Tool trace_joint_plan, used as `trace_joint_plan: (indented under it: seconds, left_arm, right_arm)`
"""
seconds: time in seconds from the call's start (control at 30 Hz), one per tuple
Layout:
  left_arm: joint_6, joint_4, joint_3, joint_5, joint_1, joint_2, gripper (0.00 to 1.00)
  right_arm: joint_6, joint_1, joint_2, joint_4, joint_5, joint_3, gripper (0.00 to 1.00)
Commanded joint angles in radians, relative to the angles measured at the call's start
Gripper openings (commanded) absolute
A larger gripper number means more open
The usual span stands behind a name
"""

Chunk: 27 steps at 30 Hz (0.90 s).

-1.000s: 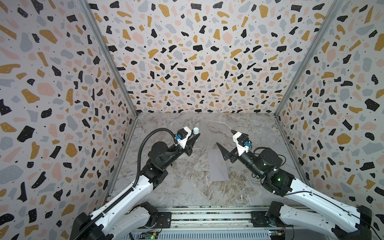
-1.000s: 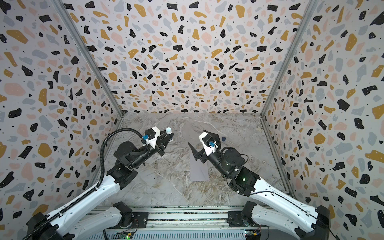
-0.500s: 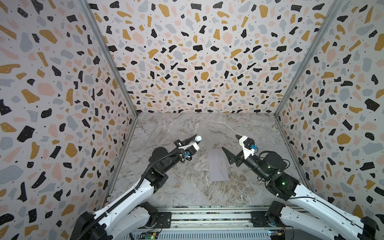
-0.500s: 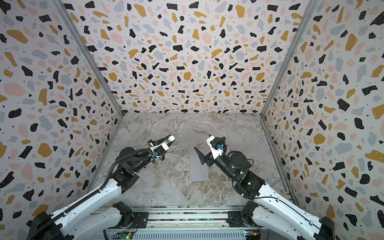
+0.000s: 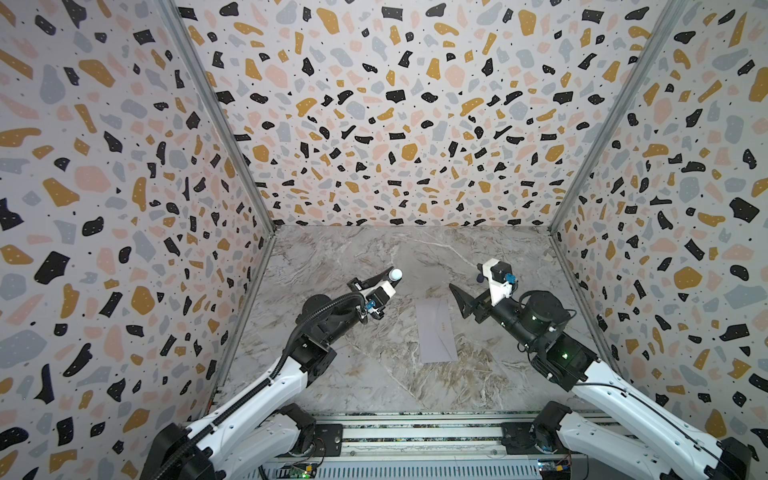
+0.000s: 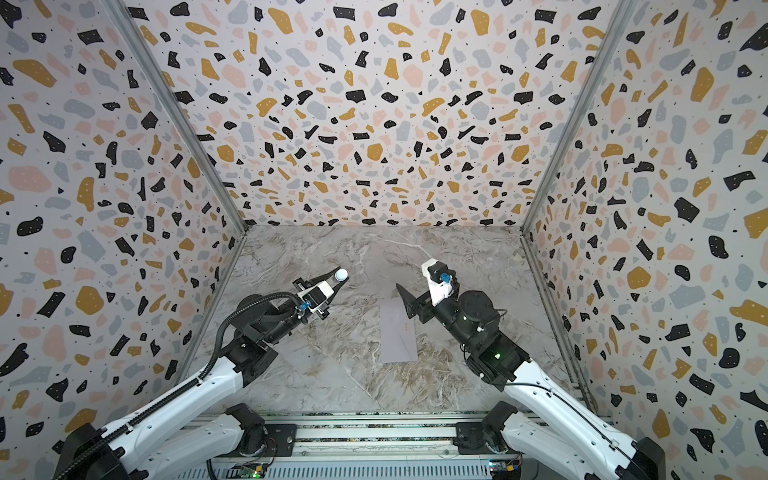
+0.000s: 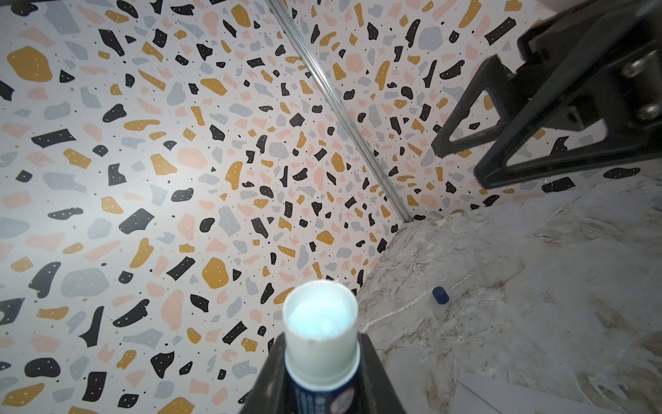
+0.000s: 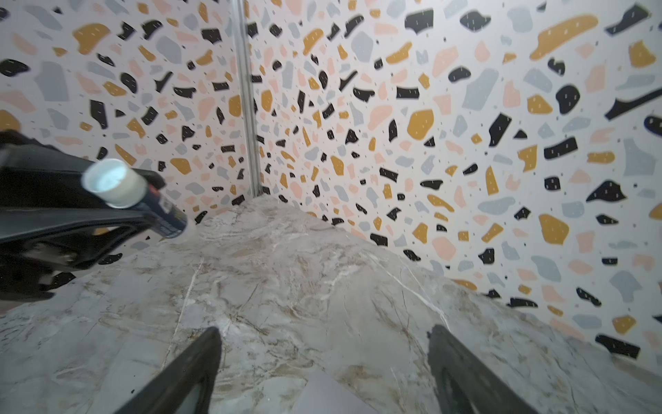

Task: Place the letter into the envelope and seal it

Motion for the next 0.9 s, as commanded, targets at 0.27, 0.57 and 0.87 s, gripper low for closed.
trace_joint_plan:
  seconds: [0.27,0.57,0.87]
  left_arm:
    - [-0.223,-0.135,0.06,0.106,-0.005,-0.048,0.0]
    - [-0.105,-0.372,0.13,0.137,-0.005,-0.021,0.0]
    - [-0.087,-0.477,0.182,0.237,-0.005,0.027,0.0]
  right_arm:
    - [0.092,-0.208,0.235,-0.282,-0.452,0.305,0.9]
    - [0.019,-0.157,0.211,-0.382,-0.708,0.373,0.86]
    - [-0.012,0.012,0.283,-0.38,-0.621,0.431,0.82]
